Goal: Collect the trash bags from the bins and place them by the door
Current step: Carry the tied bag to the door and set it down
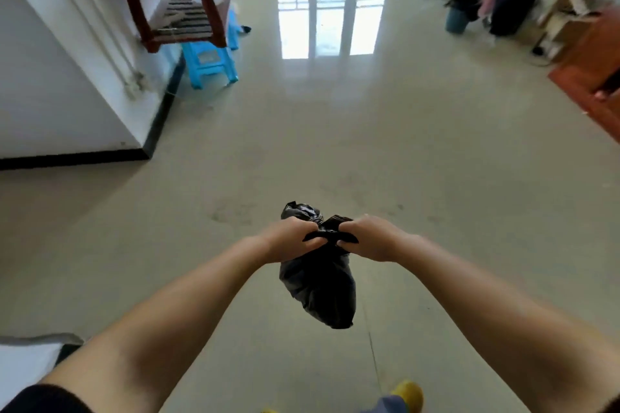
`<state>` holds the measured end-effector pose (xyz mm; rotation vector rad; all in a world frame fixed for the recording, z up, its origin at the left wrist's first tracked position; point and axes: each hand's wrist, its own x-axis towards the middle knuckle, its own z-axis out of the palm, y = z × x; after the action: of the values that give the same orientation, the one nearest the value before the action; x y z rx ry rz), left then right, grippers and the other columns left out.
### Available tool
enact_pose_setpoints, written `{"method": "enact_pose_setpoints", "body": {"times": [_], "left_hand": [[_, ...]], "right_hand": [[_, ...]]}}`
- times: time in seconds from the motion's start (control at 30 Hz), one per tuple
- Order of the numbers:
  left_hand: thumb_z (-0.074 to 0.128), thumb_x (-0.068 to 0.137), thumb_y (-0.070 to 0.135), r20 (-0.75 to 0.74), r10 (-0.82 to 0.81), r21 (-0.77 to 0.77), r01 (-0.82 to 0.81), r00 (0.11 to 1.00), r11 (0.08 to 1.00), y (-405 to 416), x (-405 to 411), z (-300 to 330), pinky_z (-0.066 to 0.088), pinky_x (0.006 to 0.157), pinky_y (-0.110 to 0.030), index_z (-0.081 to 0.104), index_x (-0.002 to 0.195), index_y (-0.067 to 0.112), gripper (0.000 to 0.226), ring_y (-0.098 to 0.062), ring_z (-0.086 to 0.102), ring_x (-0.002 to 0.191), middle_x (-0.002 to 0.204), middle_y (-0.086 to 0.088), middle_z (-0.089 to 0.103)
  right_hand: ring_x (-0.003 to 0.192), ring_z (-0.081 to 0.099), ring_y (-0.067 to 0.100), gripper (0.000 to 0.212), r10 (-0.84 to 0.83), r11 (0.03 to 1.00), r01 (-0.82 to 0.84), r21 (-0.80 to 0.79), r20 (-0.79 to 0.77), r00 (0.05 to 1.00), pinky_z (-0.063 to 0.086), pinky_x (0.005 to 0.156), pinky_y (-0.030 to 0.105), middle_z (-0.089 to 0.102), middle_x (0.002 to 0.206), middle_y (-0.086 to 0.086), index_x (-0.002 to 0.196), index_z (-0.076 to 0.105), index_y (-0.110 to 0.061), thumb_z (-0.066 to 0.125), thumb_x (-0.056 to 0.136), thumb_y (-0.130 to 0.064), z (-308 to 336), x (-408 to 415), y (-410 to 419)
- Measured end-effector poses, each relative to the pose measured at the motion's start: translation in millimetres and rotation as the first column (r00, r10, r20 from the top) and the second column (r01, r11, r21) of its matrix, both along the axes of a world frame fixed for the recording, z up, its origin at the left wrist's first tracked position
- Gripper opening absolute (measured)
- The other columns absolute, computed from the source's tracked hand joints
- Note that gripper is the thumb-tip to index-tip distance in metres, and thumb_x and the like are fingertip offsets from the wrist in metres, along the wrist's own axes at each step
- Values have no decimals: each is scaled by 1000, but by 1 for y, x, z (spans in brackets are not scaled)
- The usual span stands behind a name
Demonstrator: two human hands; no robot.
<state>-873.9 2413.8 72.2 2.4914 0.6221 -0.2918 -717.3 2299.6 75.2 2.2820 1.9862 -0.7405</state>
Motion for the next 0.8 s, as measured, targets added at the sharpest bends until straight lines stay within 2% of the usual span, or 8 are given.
{"method": "enact_pose_setpoints", "body": {"times": [0.17, 0.37, 0.43, 0.63, 0.8], "left_hand": [[46, 96, 35, -46, -218, 33, 220, 975, 975, -73, 137, 5, 41, 70, -34, 58, 91, 4, 34, -29, 55, 83, 90, -13, 60], [45, 97, 35, -42, -437, 35, 439, 898, 898, -167, 291, 9, 32, 66, -28, 58, 91, 7, 32, -18, 45, 76, 83, 0, 49], [44, 97, 36, -49, -508, 23, 509, 860, 860, -201, 340, 9, 33, 66, -28, 59, 91, 7, 32, -19, 47, 76, 83, -1, 50], [45, 97, 36, -66, -737, 8, 739, 673, 674, -301, 469, 3, 40, 68, -34, 59, 91, 6, 33, -23, 52, 78, 88, -10, 58], [46, 97, 33, -67, -878, -2, 880, 474, 475, -387, 572, -2, 34, 66, -29, 59, 94, 6, 30, -18, 47, 75, 84, -5, 52]], "right_hand": [[84, 60, 33, 24, -201, 979, 202, 28, -37, 979, 35, 62, 30, 66, 94, 17, 91, 58, -7, 51, 93, -29, -4, 112, -98], [69, 46, 23, 20, -396, 918, 396, 27, -25, 918, 31, 61, 29, 63, 87, 13, 80, 44, -18, 49, 94, -31, -3, 230, -222], [69, 47, 24, 20, -478, 878, 479, 21, -19, 878, 33, 60, 30, 61, 84, 12, 82, 48, -16, 48, 95, -32, -3, 266, -263], [83, 60, 31, 23, -687, 727, 687, 24, 7, 727, 32, 61, 29, 66, 89, 13, 88, 53, -13, 47, 95, -34, -8, 340, -380], [83, 60, 30, 21, -831, 556, 831, 19, 3, 556, 33, 62, 30, 66, 89, 11, 81, 42, -20, 46, 95, -35, -10, 397, -468]]}}
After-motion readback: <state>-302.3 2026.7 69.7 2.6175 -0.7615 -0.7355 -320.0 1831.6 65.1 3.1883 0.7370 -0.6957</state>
